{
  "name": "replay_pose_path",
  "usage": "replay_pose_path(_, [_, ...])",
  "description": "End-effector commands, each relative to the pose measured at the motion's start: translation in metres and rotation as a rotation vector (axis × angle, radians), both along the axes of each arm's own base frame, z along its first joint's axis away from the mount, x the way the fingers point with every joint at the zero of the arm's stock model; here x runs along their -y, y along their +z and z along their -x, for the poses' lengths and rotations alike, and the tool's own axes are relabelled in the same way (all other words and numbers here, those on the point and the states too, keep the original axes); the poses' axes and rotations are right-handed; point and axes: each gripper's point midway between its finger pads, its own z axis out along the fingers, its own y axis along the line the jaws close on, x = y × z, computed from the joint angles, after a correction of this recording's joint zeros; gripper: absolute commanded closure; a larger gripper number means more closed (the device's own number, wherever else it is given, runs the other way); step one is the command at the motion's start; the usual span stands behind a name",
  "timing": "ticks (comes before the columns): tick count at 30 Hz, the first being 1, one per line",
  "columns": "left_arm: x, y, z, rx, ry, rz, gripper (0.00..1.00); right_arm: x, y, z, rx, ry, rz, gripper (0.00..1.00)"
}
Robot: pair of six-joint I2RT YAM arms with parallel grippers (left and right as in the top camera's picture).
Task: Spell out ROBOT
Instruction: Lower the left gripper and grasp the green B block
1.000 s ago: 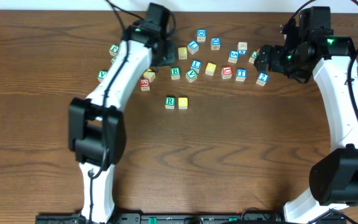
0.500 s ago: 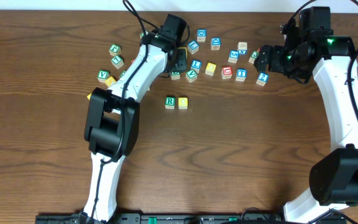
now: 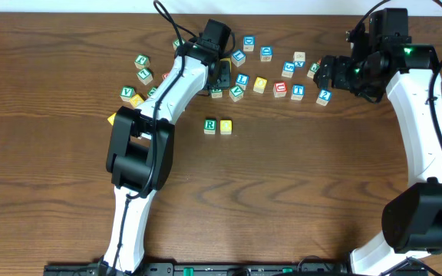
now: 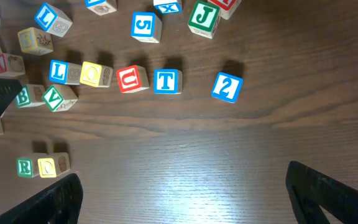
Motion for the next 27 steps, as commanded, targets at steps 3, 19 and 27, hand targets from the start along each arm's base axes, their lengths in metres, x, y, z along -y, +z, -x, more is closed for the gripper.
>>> replay_pose_path(3, [0.000, -0.021, 0.002, -0.030, 0.014, -0.019, 0.55, -0.003, -0.004, 0.001, -0.015, -0.001, -0.010, 0.01])
replay_pose_path(19, [0.000, -0.031, 0.005, -0.051, 0.013, -0.028, 0.71, -0.003, -0.004, 0.000, -0.015, -0.002, -0.010, 0.01])
replay_pose_path(27, [0.000, -0.003, 0.005, -0.019, 0.013, -0.014, 0.73, -0.003, -0.004, 0.000, -0.014, -0.002, -0.010, 0.01])
